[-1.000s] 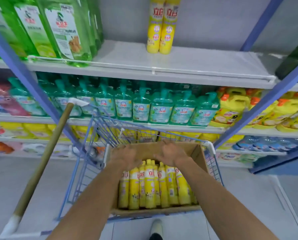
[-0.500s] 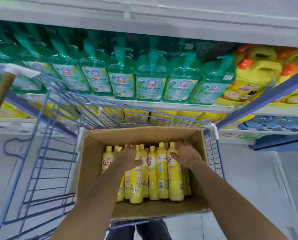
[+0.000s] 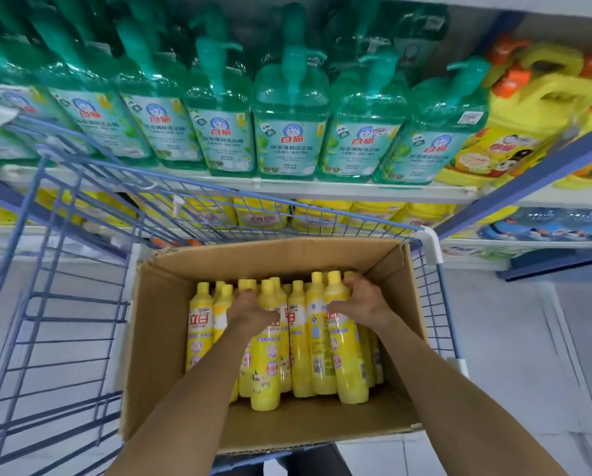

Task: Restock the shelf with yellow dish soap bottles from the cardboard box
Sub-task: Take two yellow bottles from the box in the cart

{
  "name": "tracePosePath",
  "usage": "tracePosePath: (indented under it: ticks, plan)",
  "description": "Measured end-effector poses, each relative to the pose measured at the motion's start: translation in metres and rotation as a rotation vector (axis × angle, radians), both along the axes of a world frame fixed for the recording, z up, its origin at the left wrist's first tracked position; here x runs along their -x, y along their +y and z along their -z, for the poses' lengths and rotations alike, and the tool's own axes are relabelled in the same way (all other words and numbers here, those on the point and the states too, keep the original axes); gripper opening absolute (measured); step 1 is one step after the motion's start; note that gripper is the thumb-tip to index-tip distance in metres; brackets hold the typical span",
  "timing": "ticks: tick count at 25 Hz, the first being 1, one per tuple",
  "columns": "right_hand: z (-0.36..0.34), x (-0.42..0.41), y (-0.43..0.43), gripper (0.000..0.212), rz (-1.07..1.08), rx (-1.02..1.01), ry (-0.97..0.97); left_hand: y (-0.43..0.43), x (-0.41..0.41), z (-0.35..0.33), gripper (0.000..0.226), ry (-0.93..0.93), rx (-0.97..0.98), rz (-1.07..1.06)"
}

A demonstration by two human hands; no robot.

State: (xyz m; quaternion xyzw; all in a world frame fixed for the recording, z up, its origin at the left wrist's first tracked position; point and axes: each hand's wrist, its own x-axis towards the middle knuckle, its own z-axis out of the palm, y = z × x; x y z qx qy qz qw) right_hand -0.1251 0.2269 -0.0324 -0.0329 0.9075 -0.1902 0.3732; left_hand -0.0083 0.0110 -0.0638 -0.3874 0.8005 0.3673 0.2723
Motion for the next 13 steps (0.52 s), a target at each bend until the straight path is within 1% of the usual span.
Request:
tracePosePath:
  ticks: [2, 4, 7, 8, 10, 11, 13]
  plan:
    - [-0.007, -0.007, -0.003, 0.079, 0.034, 0.071, -0.008, 0.003, 0.001, -0.006, 0.077, 0.050, -0.095, -0.081]
    - [-0.021, -0.013, -0.007, 0.078, 0.066, 0.165, 0.009, 0.003, -0.005, -0.019, 0.076, 0.109, -0.162, -0.146]
    - [-0.061, -0.013, -0.015, 0.080, -0.001, 0.271, 0.074, -0.007, -0.014, -0.055, 0.082, 0.222, -0.172, -0.108]
    - [-0.078, -0.011, -0.020, 0.079, -0.026, 0.308, 0.090, -0.013, -0.015, -0.072, 0.082, 0.275, -0.172, -0.087]
    - [-0.122, -0.004, -0.035, 0.078, -0.057, 0.403, 0.116, -0.031, -0.007, -0.124, 0.072, 0.422, -0.196, -0.075]
    - [-0.145, 0.000, -0.044, 0.080, -0.078, 0.453, 0.134, -0.040, -0.001, -0.154, 0.064, 0.489, -0.217, -0.071]
    - [-0.197, 0.009, -0.065, 0.081, -0.114, 0.540, 0.213, -0.058, 0.014, -0.224, 0.059, 0.617, -0.241, -0.028]
